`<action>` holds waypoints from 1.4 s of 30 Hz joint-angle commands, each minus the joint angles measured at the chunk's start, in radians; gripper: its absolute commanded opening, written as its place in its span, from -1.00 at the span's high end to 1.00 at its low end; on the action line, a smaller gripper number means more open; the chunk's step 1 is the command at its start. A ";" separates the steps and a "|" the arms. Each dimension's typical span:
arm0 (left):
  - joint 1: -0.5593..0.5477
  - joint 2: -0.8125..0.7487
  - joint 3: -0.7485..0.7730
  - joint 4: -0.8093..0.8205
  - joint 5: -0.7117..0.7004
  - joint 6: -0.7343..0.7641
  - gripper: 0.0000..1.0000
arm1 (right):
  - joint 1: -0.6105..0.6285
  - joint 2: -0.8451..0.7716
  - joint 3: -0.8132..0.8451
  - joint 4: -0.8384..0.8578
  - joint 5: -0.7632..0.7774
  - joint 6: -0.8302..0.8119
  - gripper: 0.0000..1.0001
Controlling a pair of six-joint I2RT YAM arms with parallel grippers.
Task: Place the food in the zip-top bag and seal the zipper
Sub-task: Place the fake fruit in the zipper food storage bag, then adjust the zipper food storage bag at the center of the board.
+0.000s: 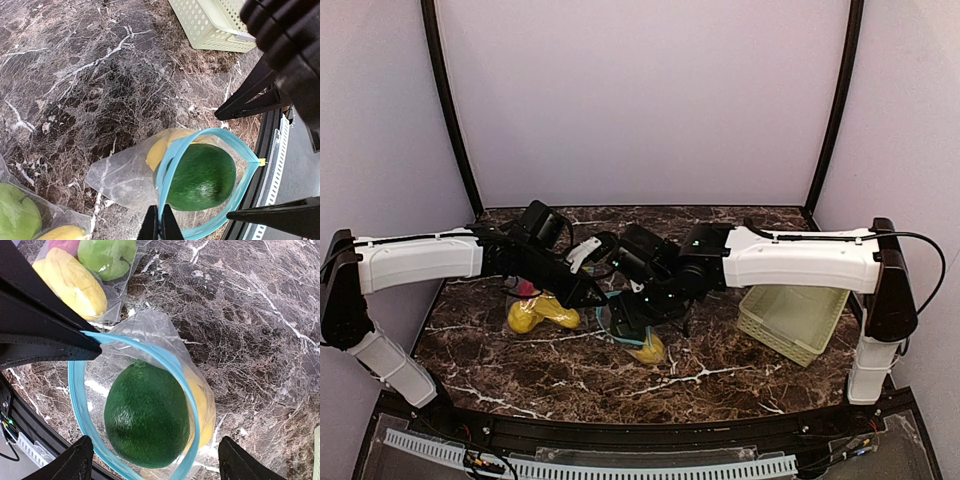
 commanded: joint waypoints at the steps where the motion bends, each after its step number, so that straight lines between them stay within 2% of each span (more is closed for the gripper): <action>1: -0.003 -0.020 0.008 -0.012 -0.029 0.008 0.99 | 0.019 -0.040 0.013 -0.007 0.018 -0.001 -0.69; 6: -0.001 -0.011 0.012 -0.022 -0.044 0.007 0.99 | 0.040 -0.112 -0.052 -0.007 0.022 0.028 -0.66; 15: 0.002 -0.003 0.013 -0.025 -0.045 0.006 0.99 | 0.043 -0.180 -0.212 0.032 0.035 0.114 -0.21; 28: 0.002 0.000 0.013 -0.024 -0.031 0.008 0.99 | 0.036 -0.083 -0.149 0.069 0.043 0.075 0.13; 30: 0.002 0.001 0.013 -0.026 -0.031 0.008 0.99 | 0.035 -0.069 -0.129 0.067 0.041 0.068 0.34; 34: 0.002 -0.005 0.016 -0.031 -0.054 0.008 0.99 | 0.039 -0.059 -0.056 0.018 0.041 0.063 0.95; 38: 0.003 -0.014 0.021 -0.050 -0.113 0.007 0.99 | 0.069 -0.094 0.021 -0.005 0.036 0.024 1.00; 42: 0.002 -0.025 0.023 -0.053 -0.121 0.009 0.99 | 0.065 -0.103 -0.004 0.004 0.026 0.022 1.00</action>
